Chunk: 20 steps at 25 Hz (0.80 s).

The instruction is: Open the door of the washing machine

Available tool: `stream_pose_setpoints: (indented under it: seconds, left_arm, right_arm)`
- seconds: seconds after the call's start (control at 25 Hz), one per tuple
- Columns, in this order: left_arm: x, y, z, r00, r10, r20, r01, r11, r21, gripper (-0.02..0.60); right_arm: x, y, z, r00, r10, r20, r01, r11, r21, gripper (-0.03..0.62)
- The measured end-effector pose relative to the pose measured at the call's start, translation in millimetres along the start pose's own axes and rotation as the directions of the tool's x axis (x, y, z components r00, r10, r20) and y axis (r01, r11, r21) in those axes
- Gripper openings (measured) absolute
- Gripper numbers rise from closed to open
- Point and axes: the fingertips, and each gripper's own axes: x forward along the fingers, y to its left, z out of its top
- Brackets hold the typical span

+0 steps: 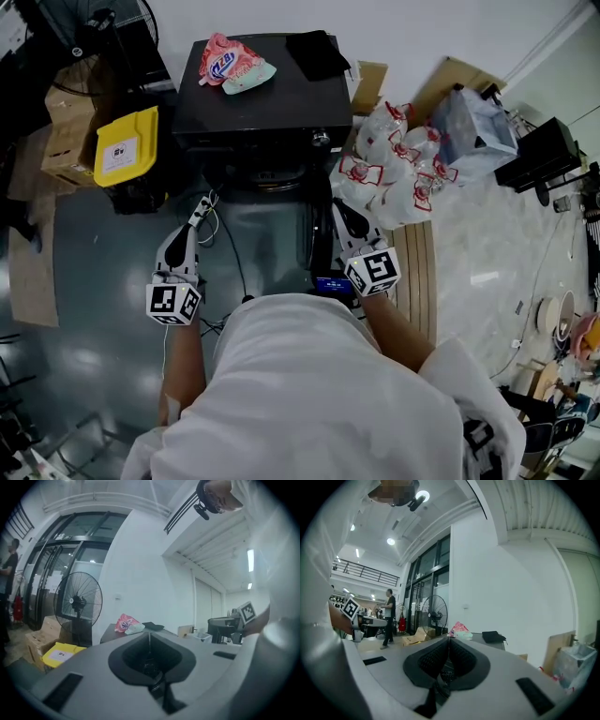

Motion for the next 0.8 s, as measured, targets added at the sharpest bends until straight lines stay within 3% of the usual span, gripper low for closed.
stream_pose_setpoints:
  seconds: [0.52, 0.8]
  left_arm:
    - [-10, 2, -13, 0.999, 0.012, -0.042, -0.013, 1.0, -0.017, 0.018]
    - [-5, 0, -5, 1.0, 0.001, -0.022, -0.002, 1.0, -0.028, 0.018]
  right_arm:
    - [0, 5, -10, 1.0, 0.01, -0.017, -0.009, 1.0, 0.019, 0.032]
    - [0, 5, -9, 1.0, -0.003, -0.026, 0.004, 1.0, 0.014, 0.032]
